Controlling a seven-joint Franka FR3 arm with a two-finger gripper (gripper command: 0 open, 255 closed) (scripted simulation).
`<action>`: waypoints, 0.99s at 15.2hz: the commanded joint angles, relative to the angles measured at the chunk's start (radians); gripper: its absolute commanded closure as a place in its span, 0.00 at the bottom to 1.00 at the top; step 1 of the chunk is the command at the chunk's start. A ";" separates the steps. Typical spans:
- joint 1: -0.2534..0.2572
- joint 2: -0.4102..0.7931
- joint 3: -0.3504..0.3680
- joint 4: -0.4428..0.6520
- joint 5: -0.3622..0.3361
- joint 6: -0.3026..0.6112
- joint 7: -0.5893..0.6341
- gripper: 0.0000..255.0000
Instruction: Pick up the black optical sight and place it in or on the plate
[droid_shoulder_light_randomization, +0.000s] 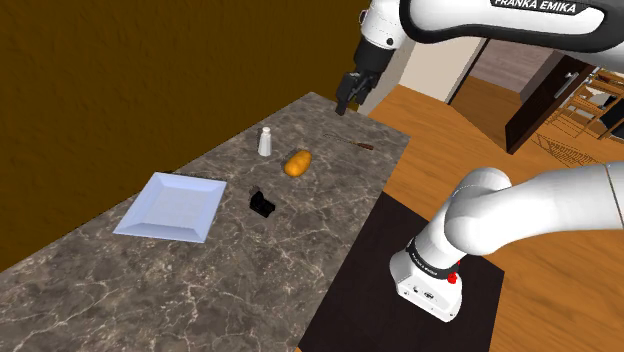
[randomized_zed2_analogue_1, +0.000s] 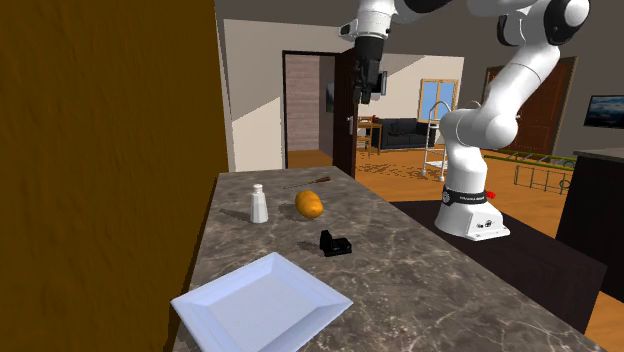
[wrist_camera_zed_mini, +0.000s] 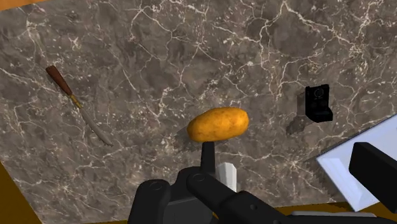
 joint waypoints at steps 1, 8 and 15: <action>0.012 0.039 0.013 -0.029 0.015 0.063 0.006 0.00; 0.056 0.213 0.059 -0.084 0.064 0.267 0.023 0.00; 0.099 0.434 0.106 -0.080 0.104 0.463 0.035 0.00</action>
